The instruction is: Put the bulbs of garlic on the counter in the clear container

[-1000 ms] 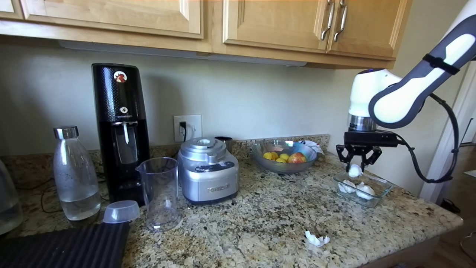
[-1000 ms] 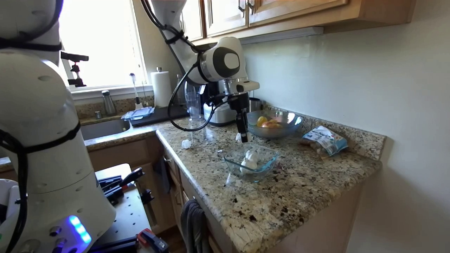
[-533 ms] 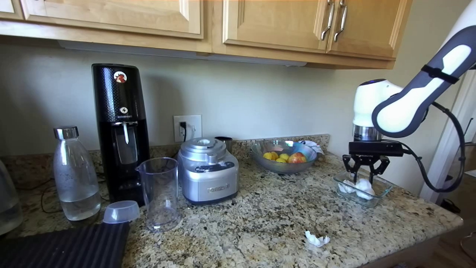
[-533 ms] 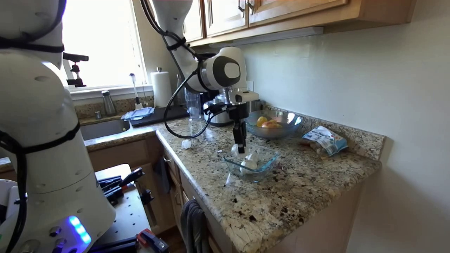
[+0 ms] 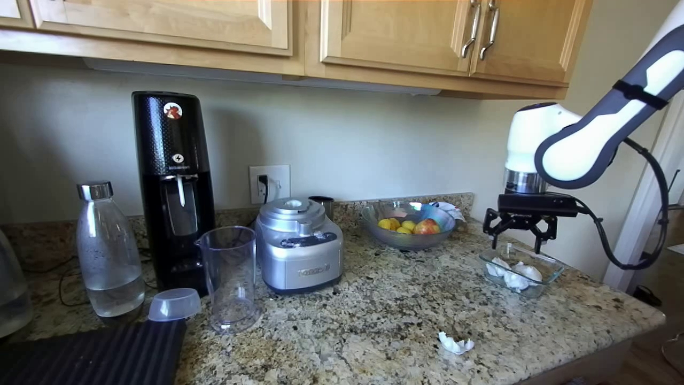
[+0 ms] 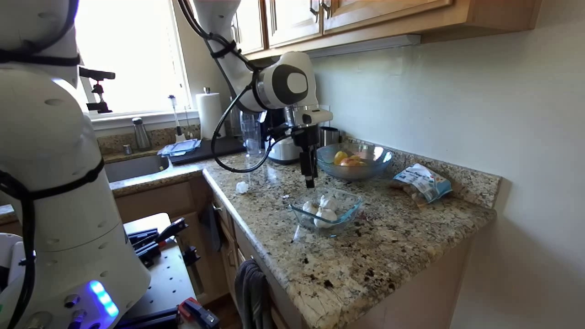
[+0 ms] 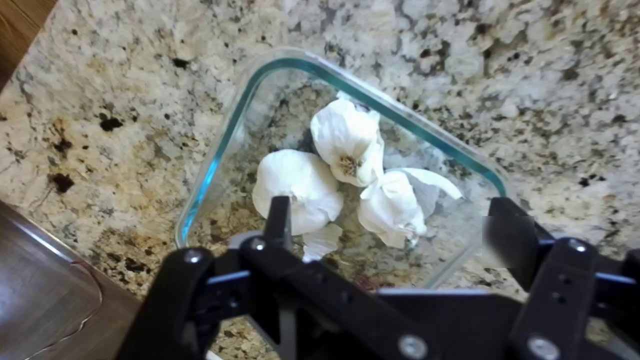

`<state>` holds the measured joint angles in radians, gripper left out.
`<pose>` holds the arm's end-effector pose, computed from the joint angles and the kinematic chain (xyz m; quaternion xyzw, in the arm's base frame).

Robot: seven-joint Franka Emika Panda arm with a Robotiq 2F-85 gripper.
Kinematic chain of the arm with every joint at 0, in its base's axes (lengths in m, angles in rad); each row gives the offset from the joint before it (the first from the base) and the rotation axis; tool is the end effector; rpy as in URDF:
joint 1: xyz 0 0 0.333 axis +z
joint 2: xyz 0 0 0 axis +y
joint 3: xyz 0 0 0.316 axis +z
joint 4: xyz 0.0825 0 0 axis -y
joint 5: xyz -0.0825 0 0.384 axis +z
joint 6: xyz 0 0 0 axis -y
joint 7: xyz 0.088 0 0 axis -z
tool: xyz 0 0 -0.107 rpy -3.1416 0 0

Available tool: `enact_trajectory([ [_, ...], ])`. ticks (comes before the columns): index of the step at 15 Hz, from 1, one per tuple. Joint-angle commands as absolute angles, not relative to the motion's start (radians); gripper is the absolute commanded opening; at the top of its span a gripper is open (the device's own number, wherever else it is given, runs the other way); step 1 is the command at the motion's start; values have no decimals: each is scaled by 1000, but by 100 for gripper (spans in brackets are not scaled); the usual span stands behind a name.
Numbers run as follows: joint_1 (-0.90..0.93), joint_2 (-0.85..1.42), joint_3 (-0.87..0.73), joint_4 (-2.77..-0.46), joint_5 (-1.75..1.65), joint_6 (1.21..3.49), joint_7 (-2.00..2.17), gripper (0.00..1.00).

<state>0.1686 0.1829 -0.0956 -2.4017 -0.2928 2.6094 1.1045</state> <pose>0.4998 0.0420 0.2414 0.9218 -0.3782 0.0564 0.0636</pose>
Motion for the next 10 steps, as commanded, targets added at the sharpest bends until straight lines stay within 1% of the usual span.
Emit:
enact_trajectory([
  [1, 131, 24, -24, -2502, -161, 2622, 942, 100],
  [6, 146, -80, 67, -2527, 155, 2563, 593, 100],
  [9, 151, -105, 96, -2525, 205, 2501, 513, 100],
  [10, 139, -46, 100, -2486, 172, 2543, 567, 100],
])
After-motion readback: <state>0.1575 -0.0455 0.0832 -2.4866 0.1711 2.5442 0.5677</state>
